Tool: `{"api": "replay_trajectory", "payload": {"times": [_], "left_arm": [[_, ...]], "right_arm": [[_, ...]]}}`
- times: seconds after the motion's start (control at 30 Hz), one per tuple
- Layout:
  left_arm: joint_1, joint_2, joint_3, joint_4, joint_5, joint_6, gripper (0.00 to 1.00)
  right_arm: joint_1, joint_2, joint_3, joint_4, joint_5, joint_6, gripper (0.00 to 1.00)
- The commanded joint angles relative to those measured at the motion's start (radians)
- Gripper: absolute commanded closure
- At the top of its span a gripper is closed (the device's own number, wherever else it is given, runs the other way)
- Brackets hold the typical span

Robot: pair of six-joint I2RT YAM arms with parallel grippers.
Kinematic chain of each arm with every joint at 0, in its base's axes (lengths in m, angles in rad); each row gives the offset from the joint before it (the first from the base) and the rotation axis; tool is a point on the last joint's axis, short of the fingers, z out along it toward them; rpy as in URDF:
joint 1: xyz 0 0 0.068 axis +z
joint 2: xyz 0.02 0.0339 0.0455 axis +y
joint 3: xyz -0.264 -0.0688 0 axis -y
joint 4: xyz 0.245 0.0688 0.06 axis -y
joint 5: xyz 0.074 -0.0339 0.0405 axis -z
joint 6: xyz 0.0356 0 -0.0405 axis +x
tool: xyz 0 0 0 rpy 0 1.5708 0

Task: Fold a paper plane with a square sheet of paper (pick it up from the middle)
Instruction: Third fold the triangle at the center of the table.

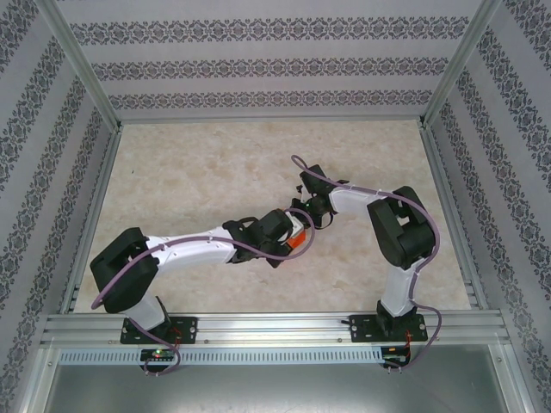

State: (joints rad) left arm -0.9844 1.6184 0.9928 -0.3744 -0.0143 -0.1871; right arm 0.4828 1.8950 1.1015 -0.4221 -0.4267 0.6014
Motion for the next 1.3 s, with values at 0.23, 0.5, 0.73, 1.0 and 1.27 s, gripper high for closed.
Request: {"api": "replay_trajectory", "payload": {"times": [0.23, 0.5, 0.73, 1.0, 1.27], "left_arm": [[0.114, 0.062, 0.016, 0.033, 0.196, 0.029, 1.00], [0.141, 0.117, 0.023, 0.036, 0.228, 0.036, 1.00], [0.151, 0.126, 0.040, 0.038, 0.267, 0.039, 1.00], [0.151, 0.129, 0.039, 0.031, 0.284, 0.037, 1.00], [0.155, 0.118, 0.053, 0.019, 0.282, 0.034, 1.00]], "right_arm": [[0.009, 0.022, 0.038, -0.069, 0.036, -0.059, 0.85], [0.008, -0.004, 0.046, -0.044, 0.007, -0.040, 0.84], [0.001, -0.040, 0.051, -0.060, 0.040, -0.042, 0.84], [-0.022, -0.092, 0.024, -0.004, -0.001, -0.020, 0.83], [-0.004, 0.002, 0.064, -0.094, 0.069, -0.070, 0.86]]}}
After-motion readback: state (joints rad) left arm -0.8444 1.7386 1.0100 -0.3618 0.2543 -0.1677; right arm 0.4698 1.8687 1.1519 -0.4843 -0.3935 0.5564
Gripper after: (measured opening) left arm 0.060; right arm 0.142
